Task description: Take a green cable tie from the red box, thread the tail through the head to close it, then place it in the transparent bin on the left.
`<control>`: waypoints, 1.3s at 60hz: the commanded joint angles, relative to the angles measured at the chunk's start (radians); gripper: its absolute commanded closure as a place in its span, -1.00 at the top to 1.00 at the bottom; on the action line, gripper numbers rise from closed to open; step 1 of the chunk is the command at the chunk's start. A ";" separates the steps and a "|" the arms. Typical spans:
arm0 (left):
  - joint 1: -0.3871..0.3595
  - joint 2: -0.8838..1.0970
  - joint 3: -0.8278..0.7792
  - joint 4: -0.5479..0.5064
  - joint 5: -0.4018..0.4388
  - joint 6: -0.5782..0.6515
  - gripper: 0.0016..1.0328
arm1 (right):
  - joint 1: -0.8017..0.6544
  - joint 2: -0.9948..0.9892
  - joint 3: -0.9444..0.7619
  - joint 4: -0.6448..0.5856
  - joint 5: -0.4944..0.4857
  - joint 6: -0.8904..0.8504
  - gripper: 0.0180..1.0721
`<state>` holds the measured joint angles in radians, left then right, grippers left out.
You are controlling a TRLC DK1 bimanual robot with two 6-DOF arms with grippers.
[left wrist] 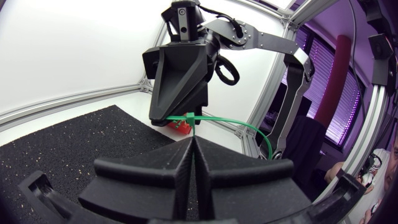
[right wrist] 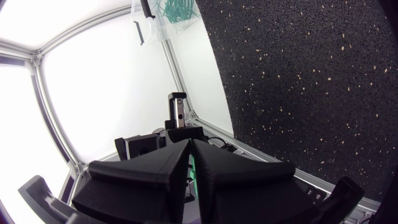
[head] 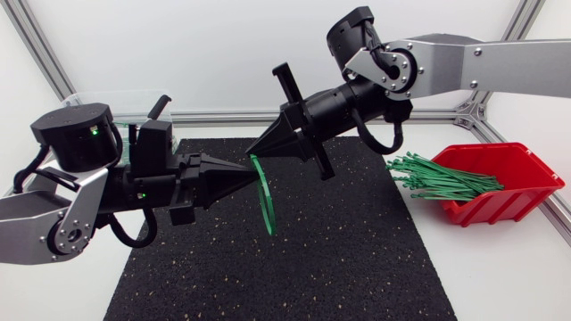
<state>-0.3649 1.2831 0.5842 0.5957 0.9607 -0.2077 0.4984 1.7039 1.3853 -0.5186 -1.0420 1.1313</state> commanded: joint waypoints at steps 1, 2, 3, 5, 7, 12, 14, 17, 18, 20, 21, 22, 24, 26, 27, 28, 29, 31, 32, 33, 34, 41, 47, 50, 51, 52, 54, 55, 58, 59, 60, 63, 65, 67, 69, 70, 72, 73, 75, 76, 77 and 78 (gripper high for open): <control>-0.012 -0.011 0.022 -0.010 0.009 0.014 -0.93 | 0.005 -0.016 -0.028 0.012 0.008 0.038 -0.89; -0.014 -0.013 0.020 -0.011 0.009 0.014 -0.93 | 0.005 -0.016 -0.029 0.012 0.008 0.038 -0.89; -0.019 -0.024 0.017 -0.017 0.009 0.014 -0.93 | 0.005 -0.016 -0.029 0.012 0.008 0.038 -0.89; -0.022 -0.031 0.016 -0.019 0.009 0.014 -0.93 | 0.005 -0.016 -0.031 0.012 0.010 0.038 -0.89; -0.032 -0.051 0.011 -0.028 0.007 0.014 -0.93 | 0.003 -0.016 -0.031 0.014 0.010 0.038 -0.89; -0.046 -0.074 0.011 -0.045 0.007 0.013 -0.93 | 0.003 -0.013 -0.032 0.017 0.014 0.039 -0.89; -0.051 -0.084 0.009 -0.047 0.007 0.011 -0.93 | 0.003 -0.010 -0.034 0.017 0.016 0.039 -0.89; -0.057 -0.096 0.008 -0.056 0.007 0.010 -0.93 | 0.003 -0.009 -0.035 0.017 0.016 0.039 -0.89; -0.058 -0.099 0.008 -0.057 0.007 0.010 -0.93 | 0.003 -0.009 -0.035 0.019 0.016 0.039 -0.89; -0.058 -0.103 0.006 -0.062 0.007 0.010 -0.93 | 0.003 -0.013 -0.035 0.019 0.017 0.038 -0.89; -0.058 -0.105 0.005 -0.062 0.007 0.010 -0.93 | 0.003 -0.016 -0.037 0.019 0.019 0.038 -0.89; -0.060 -0.107 0.005 -0.063 0.007 0.008 -0.93 | 0.003 -0.016 -0.037 0.019 0.020 0.038 -0.89; -0.062 -0.114 0.002 -0.066 0.007 0.008 -0.93 | 0.003 -0.012 -0.038 0.019 0.031 0.038 -0.89; -0.063 -0.117 0.000 -0.068 0.007 0.008 -0.93 | 0.002 -0.006 -0.038 0.019 0.033 0.038 -0.89; -0.065 -0.126 -0.001 -0.073 0.007 0.005 -0.93 | 0.002 0.002 -0.038 0.019 0.034 0.038 -0.89; -0.066 -0.131 -0.001 -0.076 0.007 0.004 -0.93 | 0.002 0.005 -0.040 0.019 0.037 0.036 -0.89; -0.066 -0.136 -0.001 -0.076 0.007 0.002 -0.93 | 0.002 0.008 -0.040 0.019 0.037 0.035 -0.89; -0.066 -0.142 0.000 -0.079 0.007 -0.001 -0.93 | 0.003 0.010 -0.042 0.019 0.039 0.035 -0.89; -0.068 -0.145 0.000 -0.080 0.007 -0.001 -0.93 | 0.003 0.011 -0.043 0.019 0.042 0.035 -0.89; -0.068 -0.148 0.002 -0.083 0.007 -0.002 -0.93 | 0.003 0.011 -0.043 0.019 0.043 0.035 -0.89; -0.068 -0.151 0.000 -0.083 0.007 -0.002 -0.93 | 0.003 0.011 -0.043 0.019 0.045 0.035 -0.89; -0.069 -0.163 0.000 -0.085 0.007 -0.009 -0.93 | 0.005 0.019 -0.042 0.017 0.057 0.035 -0.89; -0.069 -0.169 0.002 -0.089 0.007 -0.010 -0.93 | 0.005 0.025 -0.042 0.015 0.066 0.036 -0.89; -0.069 -0.174 0.002 -0.091 0.007 -0.012 -0.93 | 0.005 0.033 -0.043 0.015 0.069 0.035 -0.89; -0.069 -0.176 0.002 -0.091 0.007 -0.012 -0.93 | 0.005 0.033 -0.043 0.015 0.069 0.035 -0.89; -0.069 -0.176 0.003 -0.091 0.007 -0.013 -0.93 | 0.006 0.033 -0.042 0.015 0.069 0.033 -0.89; -0.068 -0.174 0.005 -0.093 0.007 -0.013 -0.93 | 0.006 0.028 -0.040 0.014 0.069 0.033 -0.89; -0.066 -0.172 0.005 -0.093 0.007 -0.012 -0.93 | 0.008 0.025 -0.040 0.014 0.071 0.033 -0.89; -0.065 -0.163 0.005 -0.093 0.007 -0.012 -0.93 | 0.009 0.011 -0.038 0.015 0.069 0.033 -0.89; -0.065 -0.160 0.006 -0.093 0.007 -0.010 -0.93 | 0.011 0.008 -0.038 0.015 0.071 0.033 -0.89; -0.065 -0.157 0.006 -0.093 0.007 -0.009 -0.93 | 0.011 0.003 -0.038 0.015 0.073 0.033 -0.89; -0.062 -0.146 0.008 -0.093 0.007 -0.007 -0.93 | 0.011 -0.009 -0.038 0.015 0.074 0.031 -0.89; -0.058 -0.140 0.009 -0.094 0.007 -0.007 -0.93 | 0.011 -0.016 -0.038 0.015 0.074 0.028 -0.89; -0.052 -0.125 0.017 -0.097 0.007 -0.006 -0.93 | 0.011 -0.024 -0.038 0.015 0.076 0.024 -0.89; -0.048 -0.108 0.026 -0.106 0.006 -0.006 -0.93 | 0.011 -0.035 -0.038 0.015 0.088 0.016 -0.89; -0.045 -0.096 0.032 -0.112 0.006 -0.006 -0.93 | 0.011 -0.041 -0.037 0.015 0.096 0.013 -0.89; -0.034 -0.071 0.054 -0.134 0.006 -0.002 -0.93 | 0.011 -0.049 -0.035 0.015 0.114 0.008 -0.89; -0.025 -0.053 0.069 -0.155 0.006 0.002 -0.93 | 0.012 -0.052 -0.034 0.014 0.129 0.005 -0.89; -0.014 -0.031 0.089 -0.191 0.006 0.022 -0.93 | 0.017 -0.053 -0.032 0.009 0.146 -0.010 -0.88; -0.011 -0.022 0.097 -0.206 0.006 0.030 -0.93 | 0.019 -0.053 -0.031 0.008 0.151 -0.018 -0.86; -0.003 -0.007 0.117 -0.244 0.003 0.047 -0.93 | 0.022 -0.053 -0.026 -0.003 0.166 -0.041 -0.66; 0.001 0.002 0.129 -0.264 0.000 0.053 -0.93 | 0.025 -0.053 -0.025 -0.006 0.174 -0.053 -0.51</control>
<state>-0.3801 1.2362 0.6460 0.3866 0.9382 -0.1982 0.5156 1.6604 1.3724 -0.5190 -0.9073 1.1194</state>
